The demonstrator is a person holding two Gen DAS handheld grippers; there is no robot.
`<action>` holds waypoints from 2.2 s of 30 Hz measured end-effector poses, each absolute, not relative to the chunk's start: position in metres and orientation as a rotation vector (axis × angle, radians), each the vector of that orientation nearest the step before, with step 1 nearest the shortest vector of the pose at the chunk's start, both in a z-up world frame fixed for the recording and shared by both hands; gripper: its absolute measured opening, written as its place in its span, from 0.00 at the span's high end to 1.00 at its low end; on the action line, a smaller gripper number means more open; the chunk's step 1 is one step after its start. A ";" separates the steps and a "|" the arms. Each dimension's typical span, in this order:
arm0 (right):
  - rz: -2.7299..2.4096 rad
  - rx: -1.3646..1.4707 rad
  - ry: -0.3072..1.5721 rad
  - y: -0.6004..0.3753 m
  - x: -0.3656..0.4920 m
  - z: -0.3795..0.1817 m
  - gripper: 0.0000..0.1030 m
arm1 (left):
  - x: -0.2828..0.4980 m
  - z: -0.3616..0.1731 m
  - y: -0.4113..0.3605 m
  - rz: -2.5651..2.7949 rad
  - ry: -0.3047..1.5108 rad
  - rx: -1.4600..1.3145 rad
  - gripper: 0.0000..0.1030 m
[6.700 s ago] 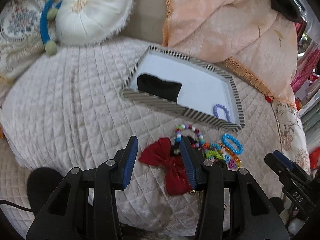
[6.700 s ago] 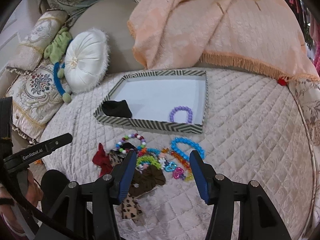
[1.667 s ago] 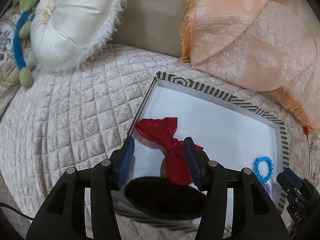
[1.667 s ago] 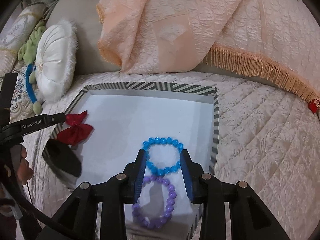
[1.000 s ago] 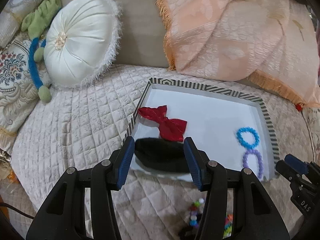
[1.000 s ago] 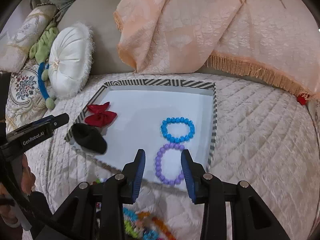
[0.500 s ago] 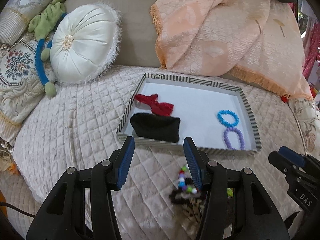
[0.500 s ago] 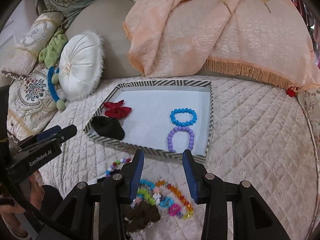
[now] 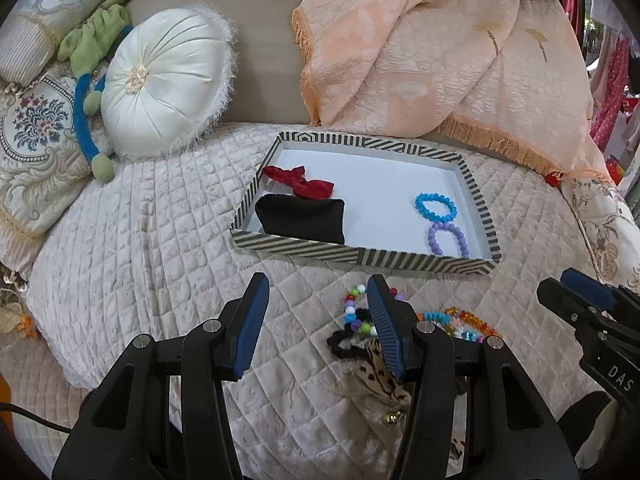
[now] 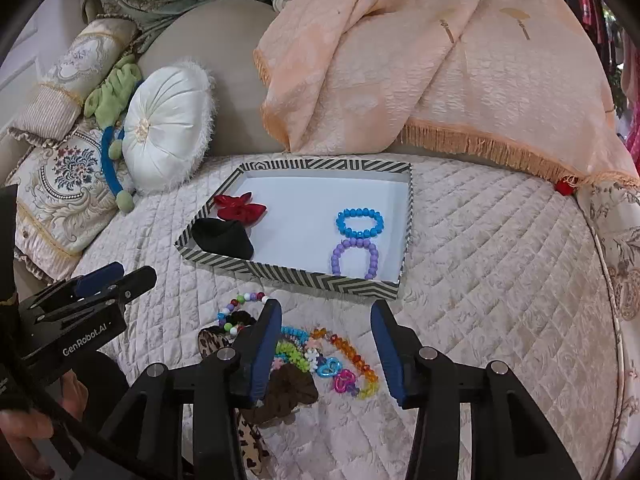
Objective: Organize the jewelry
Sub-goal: 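Withdraw both open tools from the tray back toward the jewelry pile, then grasp the leopard-print bow with the left tool while the right tool grasps the amber bead bracelet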
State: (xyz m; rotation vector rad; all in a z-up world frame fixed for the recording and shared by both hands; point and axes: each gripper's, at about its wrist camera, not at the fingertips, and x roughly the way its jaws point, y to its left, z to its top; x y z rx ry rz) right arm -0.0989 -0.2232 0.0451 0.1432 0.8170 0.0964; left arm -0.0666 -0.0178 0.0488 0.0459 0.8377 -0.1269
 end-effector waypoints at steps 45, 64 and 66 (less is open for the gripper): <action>0.088 0.165 0.944 -0.250 -0.101 -0.006 0.50 | -0.086 -0.008 -0.018 -0.316 1.139 -0.141 0.45; 0.184 -0.041 1.015 -0.231 -0.054 -0.067 0.78 | -0.066 -0.059 -0.046 -0.302 1.244 -0.177 0.37; 0.176 -0.055 1.000 -0.232 -0.054 -0.066 0.91 | -0.067 -0.058 -0.046 -0.301 1.221 -0.169 0.51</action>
